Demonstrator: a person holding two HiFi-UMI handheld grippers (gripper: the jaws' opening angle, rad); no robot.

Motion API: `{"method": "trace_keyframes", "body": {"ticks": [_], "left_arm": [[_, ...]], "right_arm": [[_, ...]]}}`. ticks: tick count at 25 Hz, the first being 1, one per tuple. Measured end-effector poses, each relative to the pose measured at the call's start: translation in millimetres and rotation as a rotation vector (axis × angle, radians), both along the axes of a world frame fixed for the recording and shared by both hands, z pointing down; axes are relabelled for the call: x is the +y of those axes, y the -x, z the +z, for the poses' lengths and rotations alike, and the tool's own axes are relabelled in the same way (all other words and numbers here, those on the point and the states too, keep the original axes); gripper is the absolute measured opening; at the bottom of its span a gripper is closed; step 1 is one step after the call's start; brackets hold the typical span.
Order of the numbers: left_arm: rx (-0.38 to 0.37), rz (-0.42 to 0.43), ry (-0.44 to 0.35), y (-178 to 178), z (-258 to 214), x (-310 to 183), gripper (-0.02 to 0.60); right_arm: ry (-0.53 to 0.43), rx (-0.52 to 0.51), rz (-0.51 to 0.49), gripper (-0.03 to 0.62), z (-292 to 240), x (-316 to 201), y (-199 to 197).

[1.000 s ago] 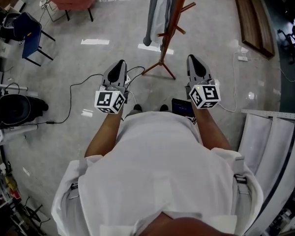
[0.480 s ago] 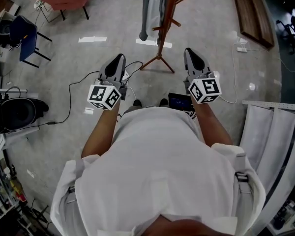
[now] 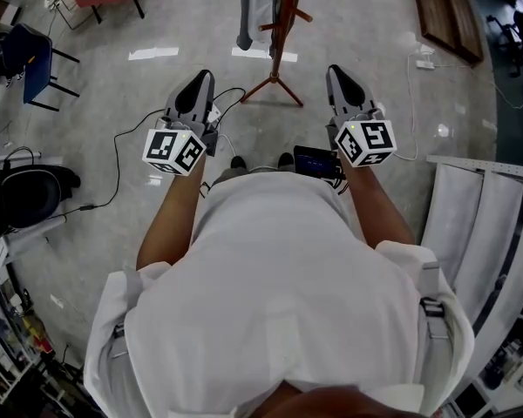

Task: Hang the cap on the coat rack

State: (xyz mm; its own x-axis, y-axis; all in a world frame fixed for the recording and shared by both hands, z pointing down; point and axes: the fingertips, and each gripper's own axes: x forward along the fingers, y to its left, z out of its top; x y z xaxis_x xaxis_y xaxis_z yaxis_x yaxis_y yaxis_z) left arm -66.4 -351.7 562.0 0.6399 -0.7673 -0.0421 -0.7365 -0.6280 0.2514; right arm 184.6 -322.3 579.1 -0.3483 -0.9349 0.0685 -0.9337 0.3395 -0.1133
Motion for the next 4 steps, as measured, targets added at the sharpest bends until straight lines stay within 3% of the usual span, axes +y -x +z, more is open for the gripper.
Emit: {"method": "trace_keyframes", "body": {"ticks": [4], "left_arm": [[0.002, 0.007, 0.015, 1.5, 7.9, -0.8, 0.021]], "right_arm": [[0.003, -0.002, 0.002, 0.023, 4.9, -2.9, 2.6]]}}
